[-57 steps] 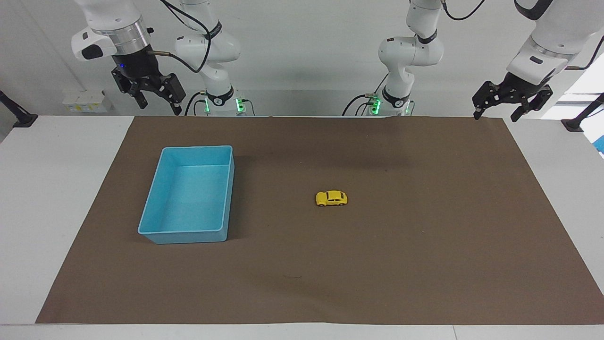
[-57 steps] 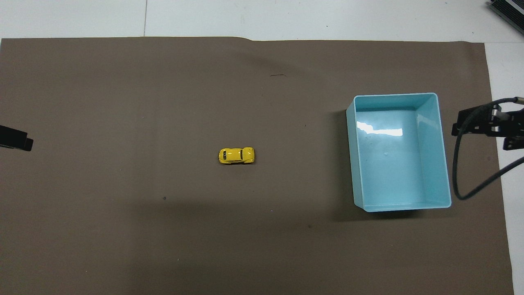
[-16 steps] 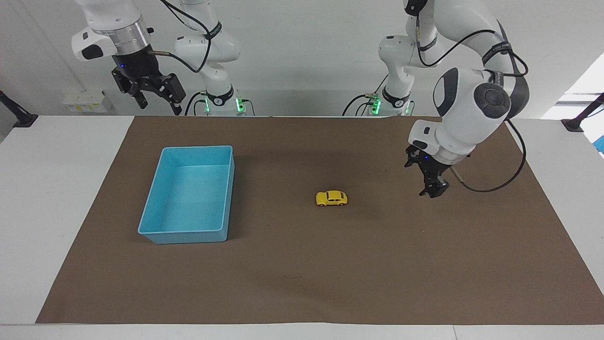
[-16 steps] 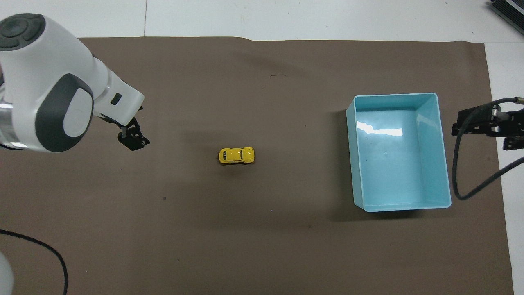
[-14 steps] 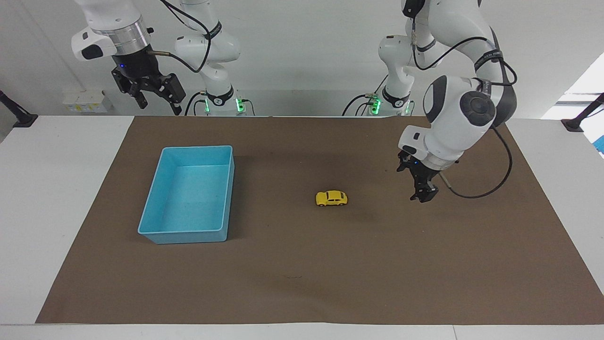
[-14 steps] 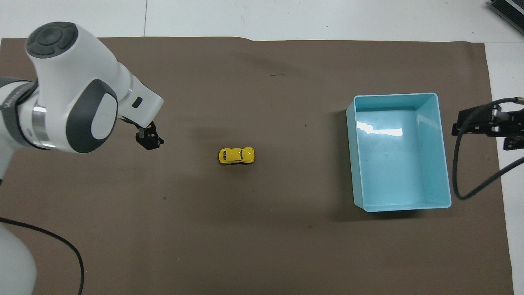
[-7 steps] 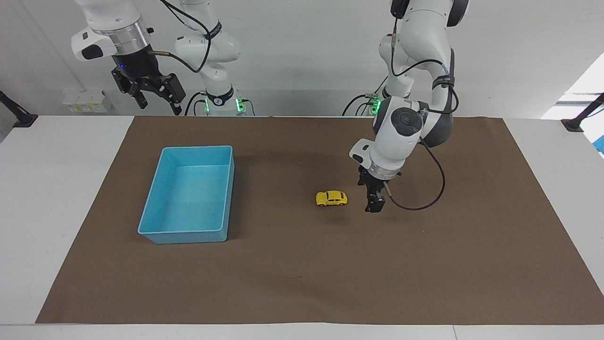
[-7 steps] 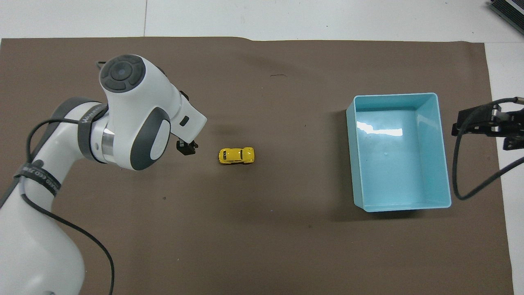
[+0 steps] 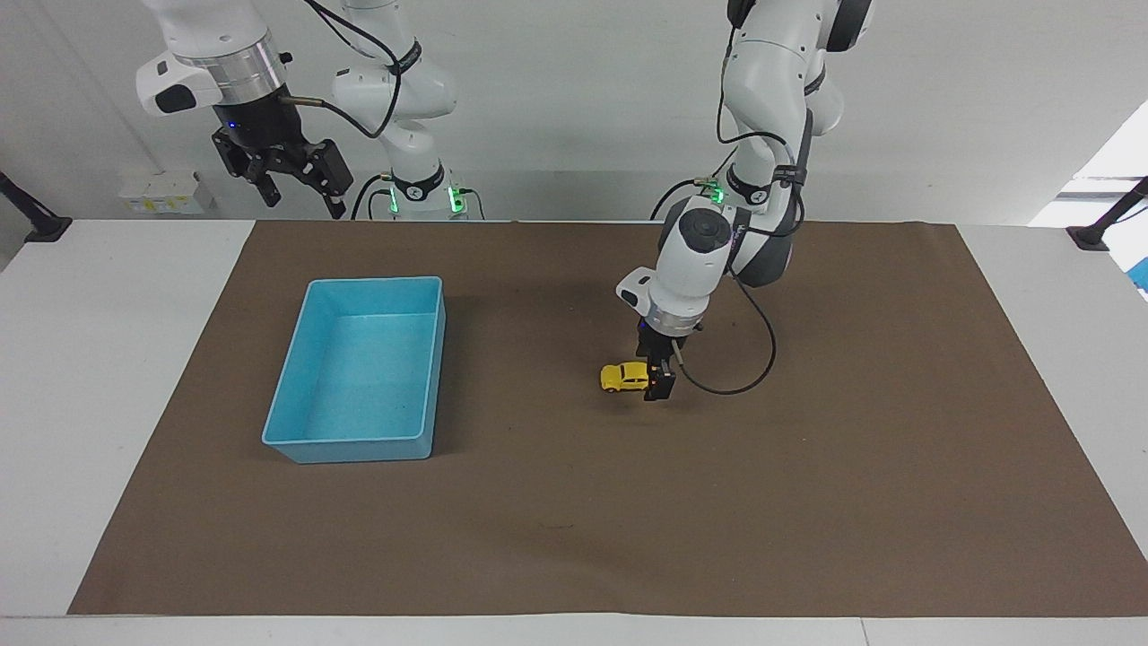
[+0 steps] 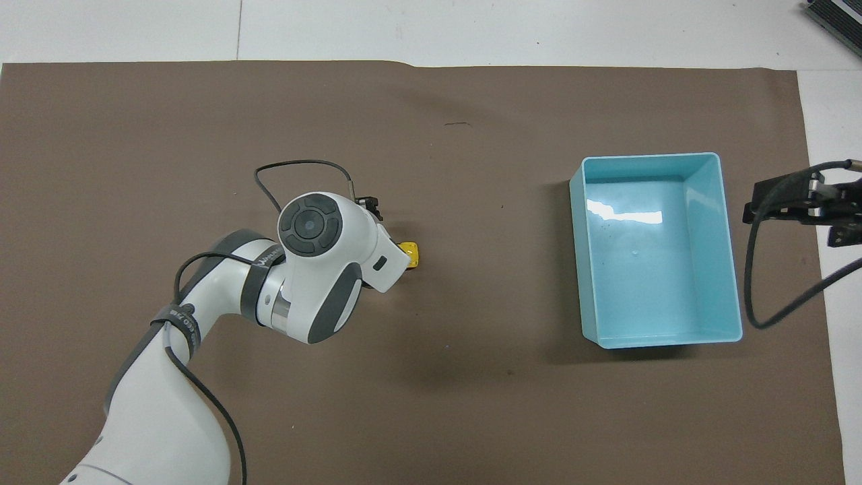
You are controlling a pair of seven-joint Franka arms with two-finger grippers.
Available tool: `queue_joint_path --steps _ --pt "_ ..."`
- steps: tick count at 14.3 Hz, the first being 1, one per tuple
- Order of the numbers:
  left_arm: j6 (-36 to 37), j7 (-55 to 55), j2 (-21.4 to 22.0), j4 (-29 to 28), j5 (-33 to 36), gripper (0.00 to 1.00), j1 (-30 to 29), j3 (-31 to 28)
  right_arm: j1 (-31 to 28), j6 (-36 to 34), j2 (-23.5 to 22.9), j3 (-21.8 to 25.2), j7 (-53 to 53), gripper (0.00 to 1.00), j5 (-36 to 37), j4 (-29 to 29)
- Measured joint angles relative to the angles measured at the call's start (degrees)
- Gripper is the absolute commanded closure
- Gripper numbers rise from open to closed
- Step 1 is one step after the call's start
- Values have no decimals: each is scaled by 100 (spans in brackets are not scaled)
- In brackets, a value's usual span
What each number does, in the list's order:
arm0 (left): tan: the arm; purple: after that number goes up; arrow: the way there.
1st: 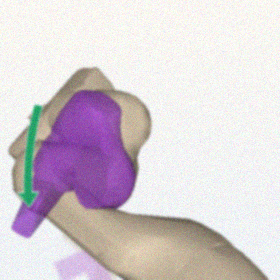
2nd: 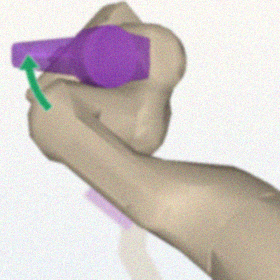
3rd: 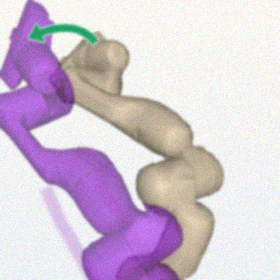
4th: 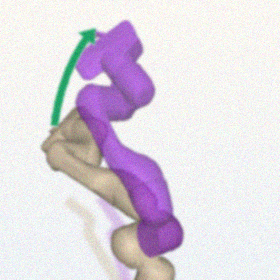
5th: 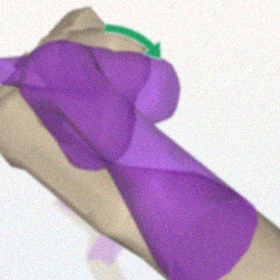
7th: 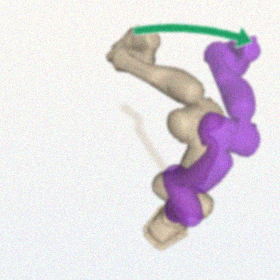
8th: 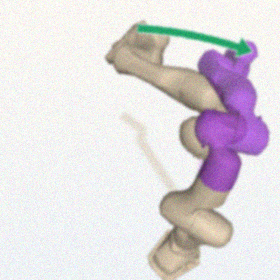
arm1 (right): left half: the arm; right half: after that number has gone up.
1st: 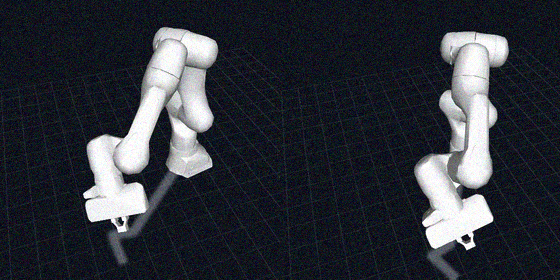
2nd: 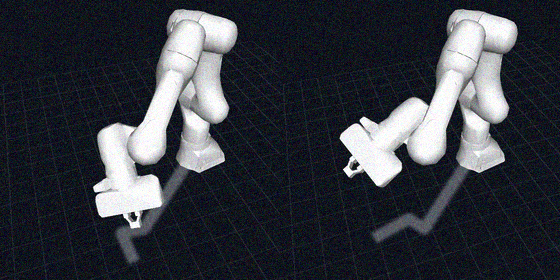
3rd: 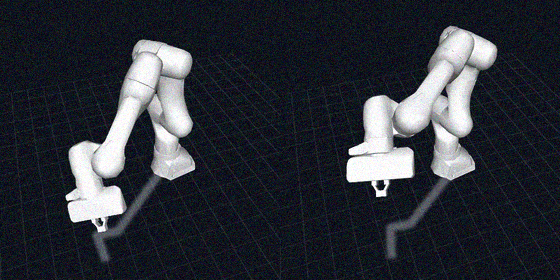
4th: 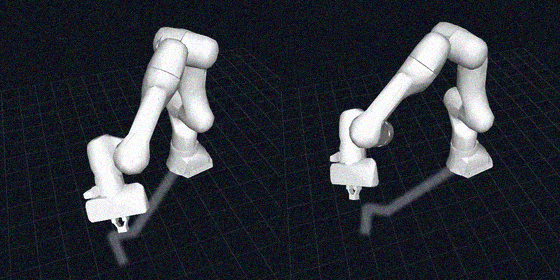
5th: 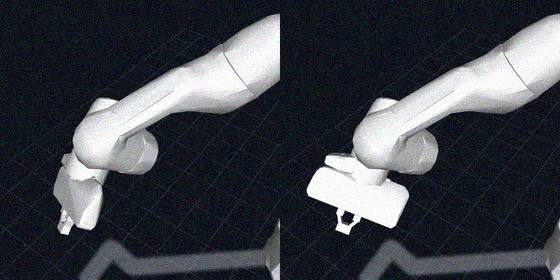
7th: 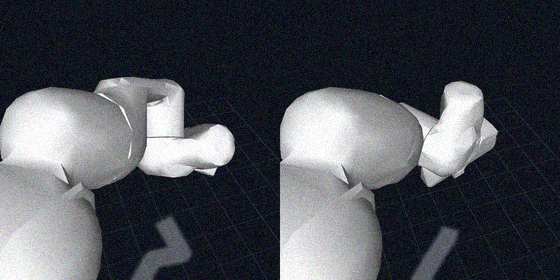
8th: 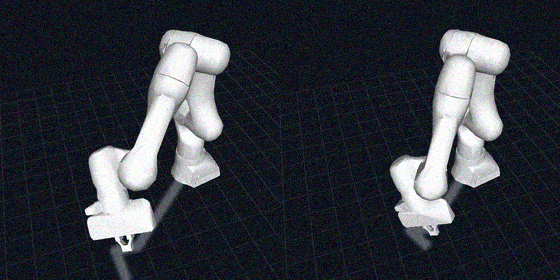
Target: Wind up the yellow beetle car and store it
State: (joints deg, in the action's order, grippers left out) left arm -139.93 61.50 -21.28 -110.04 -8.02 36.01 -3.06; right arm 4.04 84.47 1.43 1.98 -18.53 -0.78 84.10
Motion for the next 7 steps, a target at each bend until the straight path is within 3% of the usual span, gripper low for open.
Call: queue_joint_path --steps 6,7 --pt "-255 -421 -200 -10 -2 0 251 -14 0 0 0 0 0 0 0 0" --pt "-163 -429 -183 -2 -2 6 251 -20 0 0 0 0 0 0 0 0"
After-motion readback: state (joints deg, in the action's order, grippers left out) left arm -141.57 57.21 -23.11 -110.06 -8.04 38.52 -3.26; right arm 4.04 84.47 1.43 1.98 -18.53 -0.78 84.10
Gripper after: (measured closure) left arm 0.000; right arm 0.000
